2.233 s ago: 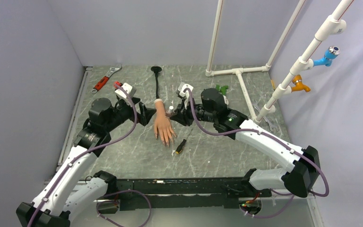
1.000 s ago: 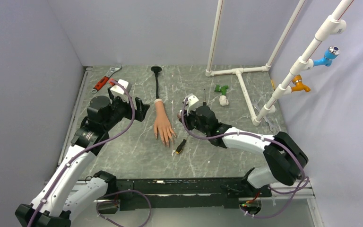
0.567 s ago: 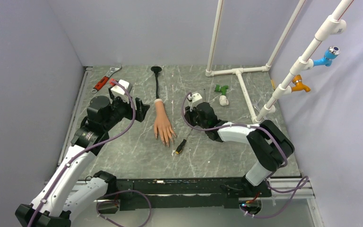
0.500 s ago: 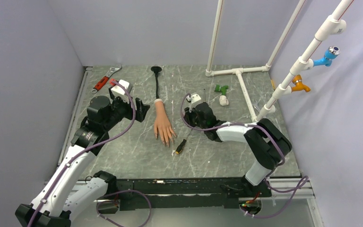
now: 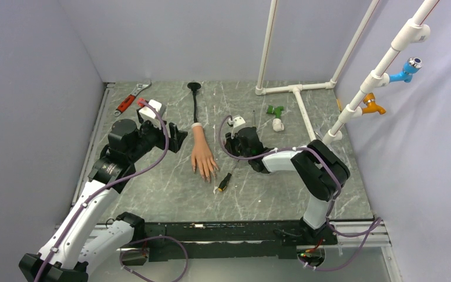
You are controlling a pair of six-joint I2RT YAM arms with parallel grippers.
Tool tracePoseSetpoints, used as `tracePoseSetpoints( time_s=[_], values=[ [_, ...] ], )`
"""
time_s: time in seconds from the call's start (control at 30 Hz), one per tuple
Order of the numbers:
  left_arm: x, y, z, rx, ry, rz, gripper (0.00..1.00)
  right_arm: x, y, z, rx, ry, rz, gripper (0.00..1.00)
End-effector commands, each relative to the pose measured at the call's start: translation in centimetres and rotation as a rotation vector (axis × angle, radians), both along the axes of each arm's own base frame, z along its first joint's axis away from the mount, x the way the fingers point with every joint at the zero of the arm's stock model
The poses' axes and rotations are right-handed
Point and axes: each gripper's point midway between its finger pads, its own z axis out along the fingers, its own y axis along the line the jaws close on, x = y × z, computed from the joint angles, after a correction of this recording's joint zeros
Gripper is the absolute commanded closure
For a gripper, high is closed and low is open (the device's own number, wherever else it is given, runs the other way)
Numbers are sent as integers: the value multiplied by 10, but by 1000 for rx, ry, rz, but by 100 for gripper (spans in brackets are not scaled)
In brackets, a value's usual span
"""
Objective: Paint the nails
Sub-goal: Place the nail polish bottle at the center of the board.
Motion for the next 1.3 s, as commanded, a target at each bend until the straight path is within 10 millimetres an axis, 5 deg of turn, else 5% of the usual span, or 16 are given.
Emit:
tracePoseSetpoints(
  time_s=[0.0,0.47,0.63,0.9,1.1,1.27],
  values=[
    [0,-3,19,-16,-62,-24,7,23,11,24,58,-85,-30,100],
    [-2,-6,20,-15,-65,-49,7,26,13,-5,-17,14,-35,99],
    [-3,-6,20,-14,-63,-49,6,25,12,-3,-14,17,-45,70],
    [-3,-6,20,-9,-60,-50,4,21,10,5,-2,13,-42,54],
    [-4,-6,19,0,-58,-55,3,16,6,26,13,-11,-50,32],
    [0,3,18,10,-55,1,1,6,-2,45,20,-29,-53,24]
  ],
)
